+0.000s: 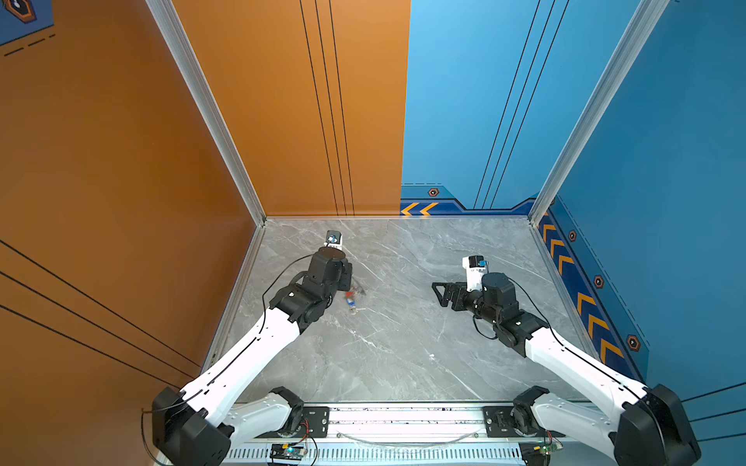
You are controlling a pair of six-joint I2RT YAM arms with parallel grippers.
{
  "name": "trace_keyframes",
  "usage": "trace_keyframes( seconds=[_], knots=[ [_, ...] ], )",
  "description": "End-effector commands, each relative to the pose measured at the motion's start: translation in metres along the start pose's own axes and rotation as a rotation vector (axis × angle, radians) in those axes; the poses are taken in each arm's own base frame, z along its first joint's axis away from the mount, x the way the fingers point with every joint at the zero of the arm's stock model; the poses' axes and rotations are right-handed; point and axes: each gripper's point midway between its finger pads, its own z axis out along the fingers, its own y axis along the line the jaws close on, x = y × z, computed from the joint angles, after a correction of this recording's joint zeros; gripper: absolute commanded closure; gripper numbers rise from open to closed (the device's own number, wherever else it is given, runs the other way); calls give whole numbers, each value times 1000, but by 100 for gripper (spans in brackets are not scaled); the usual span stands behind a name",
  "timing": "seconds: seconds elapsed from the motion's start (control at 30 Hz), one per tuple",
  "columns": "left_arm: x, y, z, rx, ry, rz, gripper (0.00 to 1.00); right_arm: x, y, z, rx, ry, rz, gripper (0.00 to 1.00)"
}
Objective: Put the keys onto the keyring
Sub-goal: 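Lift the ring plate with the left gripper while the right gripper reaches to grasp it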
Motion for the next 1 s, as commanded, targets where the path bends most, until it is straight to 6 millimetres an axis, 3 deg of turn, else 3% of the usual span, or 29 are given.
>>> trace_keyframes(
  seconds=[0.0,0.1,0.2,0.3,0.43,0.67,0.8,0.93,0.97],
  knots=[
    [-42,-17,-39,72,-105,81,100,-27,40,-25,-117,-92,-195,5],
    [-56,-49,-62,194,-136,170,100,-41,58,-51,-150,-154,-271,5],
    [-55,-79,-77,307,-135,269,100,-51,68,-73,-168,-186,-307,6],
    [-40,-111,-86,425,-124,397,100,-51,78,-88,-206,-176,-335,8],
    [-2,-151,-99,568,-112,611,100,-34,98,-98,-322,-104,-384,13],
    [52,-180,-104,778,-54,730,100,6,130,-104,-468,-31,-535,14],
    [75,-189,-107,891,-29,760,100,19,140,-102,-514,-29,-580,17],
    [80,-195,-116,997,-61,747,100,28,145,-98,-558,-16,-594,25],
    [94,-194,-115,1024,-41,749,100,30,145,-96,-560,-12,-595,29]
  ],
)
